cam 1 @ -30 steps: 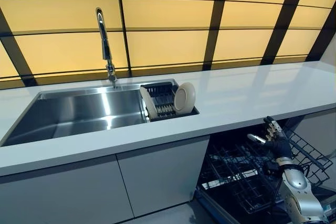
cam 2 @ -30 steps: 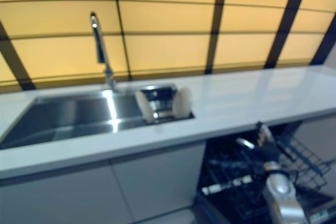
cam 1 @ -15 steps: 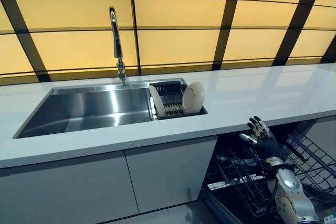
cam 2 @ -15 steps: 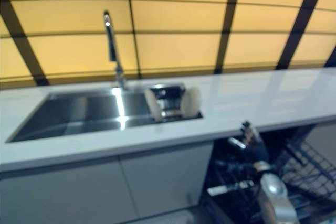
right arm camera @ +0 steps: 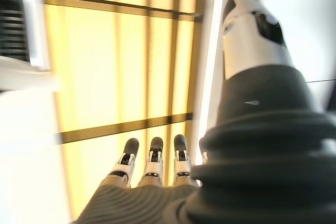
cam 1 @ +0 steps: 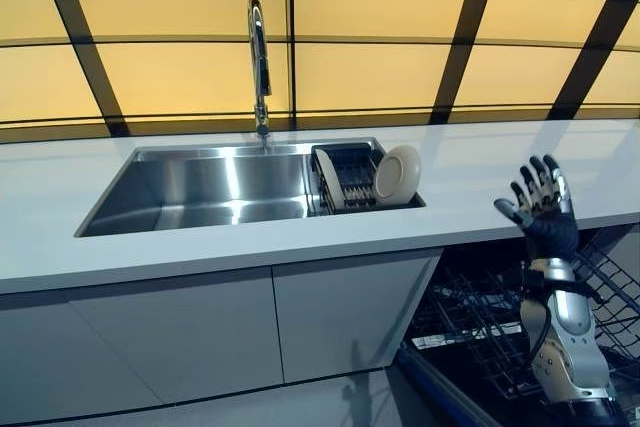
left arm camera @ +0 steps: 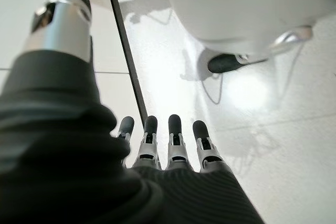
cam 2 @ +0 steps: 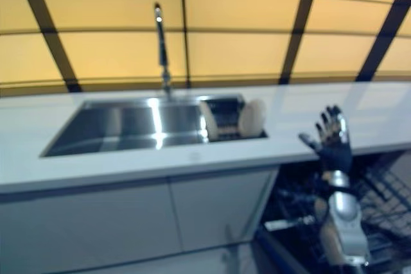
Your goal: Take plates into dishwasher
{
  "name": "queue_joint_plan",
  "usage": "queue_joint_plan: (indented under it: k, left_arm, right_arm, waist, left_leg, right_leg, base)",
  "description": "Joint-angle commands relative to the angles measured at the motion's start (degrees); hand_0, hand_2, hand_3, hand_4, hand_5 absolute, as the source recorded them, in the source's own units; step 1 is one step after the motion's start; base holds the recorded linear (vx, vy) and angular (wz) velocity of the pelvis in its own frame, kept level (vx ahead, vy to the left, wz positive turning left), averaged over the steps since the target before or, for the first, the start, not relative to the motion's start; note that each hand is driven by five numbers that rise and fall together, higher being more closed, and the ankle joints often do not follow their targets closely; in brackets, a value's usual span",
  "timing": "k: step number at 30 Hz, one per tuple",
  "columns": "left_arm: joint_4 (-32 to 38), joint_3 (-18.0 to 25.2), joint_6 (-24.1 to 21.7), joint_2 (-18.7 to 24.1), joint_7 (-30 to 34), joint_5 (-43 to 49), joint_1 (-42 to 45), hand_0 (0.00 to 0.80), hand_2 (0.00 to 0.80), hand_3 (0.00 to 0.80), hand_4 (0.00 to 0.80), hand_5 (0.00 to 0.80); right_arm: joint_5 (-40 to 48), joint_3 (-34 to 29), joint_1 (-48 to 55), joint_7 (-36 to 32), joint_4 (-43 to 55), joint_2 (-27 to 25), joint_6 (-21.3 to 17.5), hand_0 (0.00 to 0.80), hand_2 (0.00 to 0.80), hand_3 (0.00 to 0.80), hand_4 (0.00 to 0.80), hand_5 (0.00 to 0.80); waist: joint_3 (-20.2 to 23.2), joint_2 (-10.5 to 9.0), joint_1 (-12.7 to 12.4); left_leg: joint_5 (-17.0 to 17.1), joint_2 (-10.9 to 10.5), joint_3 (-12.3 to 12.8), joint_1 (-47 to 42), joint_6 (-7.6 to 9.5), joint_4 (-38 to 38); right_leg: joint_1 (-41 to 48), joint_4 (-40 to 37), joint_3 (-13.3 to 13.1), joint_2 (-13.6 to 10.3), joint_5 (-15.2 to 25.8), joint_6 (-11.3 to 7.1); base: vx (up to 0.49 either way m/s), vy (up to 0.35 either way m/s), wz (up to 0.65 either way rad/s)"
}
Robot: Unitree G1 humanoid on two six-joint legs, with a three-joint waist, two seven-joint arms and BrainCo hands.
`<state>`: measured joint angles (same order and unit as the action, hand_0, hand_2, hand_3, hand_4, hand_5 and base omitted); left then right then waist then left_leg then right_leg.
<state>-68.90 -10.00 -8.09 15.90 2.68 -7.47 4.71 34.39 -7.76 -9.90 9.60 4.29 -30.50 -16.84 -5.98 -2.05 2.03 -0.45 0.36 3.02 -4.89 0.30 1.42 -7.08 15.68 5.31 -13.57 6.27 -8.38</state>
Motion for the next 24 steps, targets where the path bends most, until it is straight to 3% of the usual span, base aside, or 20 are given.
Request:
queue_joint_plan:
  k: [1, 2, 7, 12, 17, 24]
  left_arm:
    - [-0.4, 0.5, -0.8, 1.5, 0.3, 2.1, -1.2, 0.000, 0.000, 0.000, 0.000, 0.000]
    - [-1.1, 0.6, -1.1, 1.5, 0.3, 2.0, -1.3, 0.000, 0.000, 0.000, 0.000, 0.000]
    - [-3.2, 0.5, -1.7, 1.4, 0.3, 2.0, -2.2, 0.000, 0.000, 0.000, 0.000, 0.000]
    - [-4.0, 0.3, -1.3, 1.6, 0.6, 3.8, -2.3, 0.000, 0.000, 0.000, 0.000, 0.000]
    - [-4.9, 0.3, -2.6, 2.2, 0.7, 4.2, -2.1, 0.000, 0.000, 0.000, 0.000, 0.000]
    - [-3.4, 0.7, -3.9, 2.5, 1.8, 3.1, -1.6, 0.000, 0.000, 0.000, 0.000, 0.000]
  right_arm:
    - [-0.8, -3.9, -7.0, 1.3, 2.4, -4.2, -4.9, 0.000, 0.000, 0.000, 0.000, 0.000]
    - [-0.4, -4.4, -7.9, 1.6, 2.7, -5.5, -5.2, 0.000, 0.000, 0.000, 0.000, 0.000]
    - [2.0, -5.3, -10.2, 0.6, 3.5, -8.8, -4.6, 0.000, 0.000, 0.000, 0.000, 0.000]
    - [1.8, -4.7, -11.3, 0.4, 2.7, -10.0, -1.8, 0.000, 0.000, 0.000, 0.000, 0.000]
    - [0.2, -3.4, -12.3, 0.7, 3.7, -9.6, -1.6, 0.000, 0.000, 0.000, 0.000, 0.000]
    - [0.4, -0.1, -14.1, 0.4, 3.5, -7.0, 0.1, 0.000, 0.000, 0.000, 0.000, 0.000]
  waist:
    - [1.3, -0.94, -0.7]
    - [1.3, -1.18, 0.2]
    - [1.2, -1.02, 2.3]
    - [0.8, -1.70, 3.1]
    - [0.6, -2.62, 2.7]
    - [1.4, -0.34, 2.1]
  left_leg:
    - [-5.3, -6.0, -1.8, -1.8, 3.04, -2.6]
    - [-6.0, -6.4, -2.5, -2.9, 2.82, -2.6]
    - [-7.2, -6.7, -5.8, -5.7, 2.56, -2.2]
    - [-7.0, -7.7, -9.7, -8.2, 2.97, -1.0]
    - [-7.4, -9.4, -13.3, -7.4, 4.34, -1.3]
    - [-12.1, -6.3, -11.0, -10.4, 1.48, -5.9]
  right_leg:
    - [-1.2, -3.4, -0.7, 1.1, 6.0, 0.32]
    - [-2.6, -7.2, -0.8, 2.8, 5.4, 0.16]
    - [-5.8, -13.1, -1.1, 6.3, 6.3, -0.02]
    - [-9.1, -14.6, -0.9, 7.1, 9.7, -0.36]
    - [-7.7, -13.3, -4.0, 7.5, 9.0, 0.14]
    - [-4.5, -9.5, -0.2, 6.6, 3.7, 2.14]
  base:
    - [0.193, -0.058, 0.04]
    - [0.183, -0.050, -0.01]
    - [0.203, -0.048, 0.20]
    - [0.270, -0.131, 0.02]
    - [0.246, -0.197, 0.45]
    - [0.244, -0.183, 0.06]
